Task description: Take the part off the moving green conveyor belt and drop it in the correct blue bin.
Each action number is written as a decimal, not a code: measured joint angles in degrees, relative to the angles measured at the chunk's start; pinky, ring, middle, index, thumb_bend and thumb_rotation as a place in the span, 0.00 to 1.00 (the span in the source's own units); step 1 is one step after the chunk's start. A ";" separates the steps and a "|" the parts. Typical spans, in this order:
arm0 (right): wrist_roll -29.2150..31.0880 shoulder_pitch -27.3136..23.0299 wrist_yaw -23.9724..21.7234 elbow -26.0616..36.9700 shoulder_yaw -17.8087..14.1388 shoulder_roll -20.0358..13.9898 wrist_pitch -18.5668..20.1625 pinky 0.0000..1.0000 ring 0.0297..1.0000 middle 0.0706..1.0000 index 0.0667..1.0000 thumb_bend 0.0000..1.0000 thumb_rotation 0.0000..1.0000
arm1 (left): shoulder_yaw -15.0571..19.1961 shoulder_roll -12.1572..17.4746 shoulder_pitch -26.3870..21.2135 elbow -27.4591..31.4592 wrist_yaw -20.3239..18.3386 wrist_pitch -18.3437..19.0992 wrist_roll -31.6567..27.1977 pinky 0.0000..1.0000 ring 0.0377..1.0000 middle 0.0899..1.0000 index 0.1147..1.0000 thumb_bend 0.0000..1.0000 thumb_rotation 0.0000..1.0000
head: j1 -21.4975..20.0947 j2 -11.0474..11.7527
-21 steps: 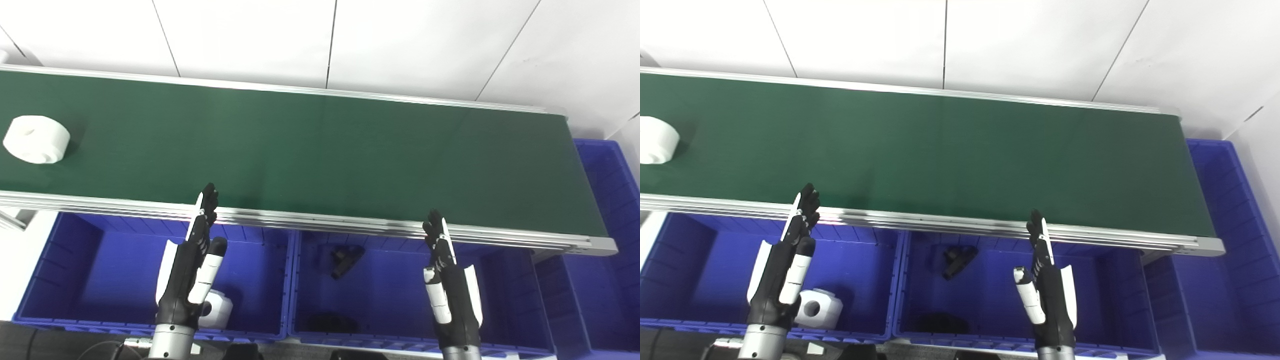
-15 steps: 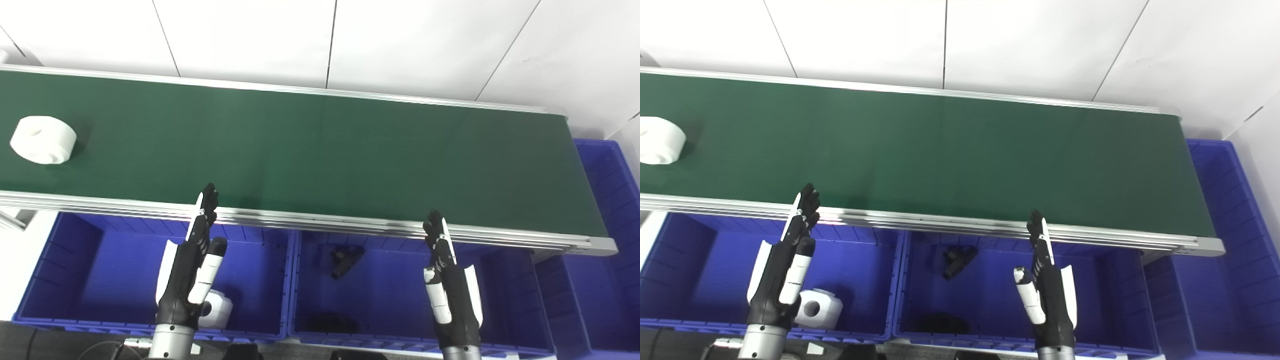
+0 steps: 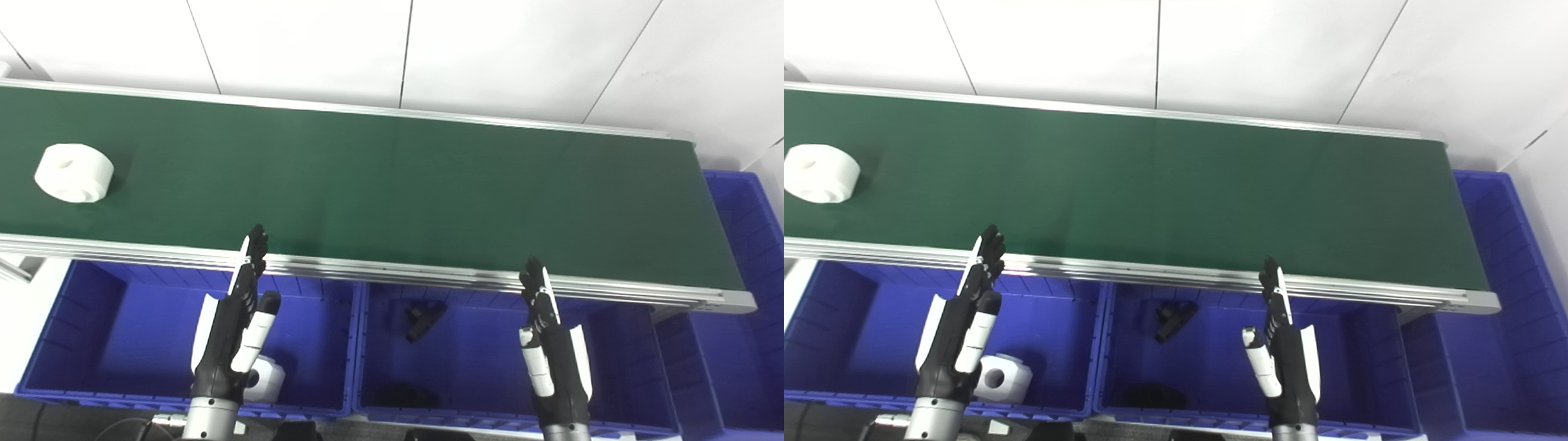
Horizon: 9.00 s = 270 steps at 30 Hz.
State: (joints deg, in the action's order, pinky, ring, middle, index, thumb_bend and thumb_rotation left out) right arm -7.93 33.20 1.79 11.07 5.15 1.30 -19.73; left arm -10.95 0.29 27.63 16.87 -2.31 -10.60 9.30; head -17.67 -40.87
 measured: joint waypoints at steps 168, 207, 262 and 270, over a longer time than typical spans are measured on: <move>12.34 -3.97 -5.78 -2.16 -4.45 -8.05 -1.61 1.00 0.99 1.00 1.00 0.80 1.00 | -0.17 28.86 -37.64 -3.02 -12.66 2.13 26.59 0.25 0.31 0.40 0.44 0.52 0.00 | 30.67 -6.33; 12.80 -3.19 -6.55 9.01 -6.12 -7.83 14.02 1.00 0.95 1.00 1.00 0.79 0.96 | -4.69 34.70 -26.27 1.41 -36.42 7.83 32.15 0.75 0.87 0.90 0.89 0.99 0.56 | 28.56 -8.53; -6.13 -2.44 4.38 3.25 7.98 5.98 11.85 0.98 0.96 1.00 1.00 0.77 0.92 | 4.59 6.43 -3.25 3.95 -6.92 11.36 -3.19 1.00 1.00 1.00 1.00 0.56 0.88 | -15.47 -3.08; -4.92 -1.76 4.74 2.49 7.69 4.99 9.72 0.99 0.97 1.00 1.00 0.77 0.92 | 3.73 4.07 -3.72 -0.09 -4.35 4.45 -1.16 1.00 1.00 1.00 1.00 0.52 0.86 | -13.01 -1.76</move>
State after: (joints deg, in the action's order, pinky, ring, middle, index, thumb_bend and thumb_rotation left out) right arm -12.85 31.44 6.53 13.55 12.84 6.29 -10.00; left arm -7.22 4.36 23.92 16.79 -6.66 -6.15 8.14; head -30.68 -42.63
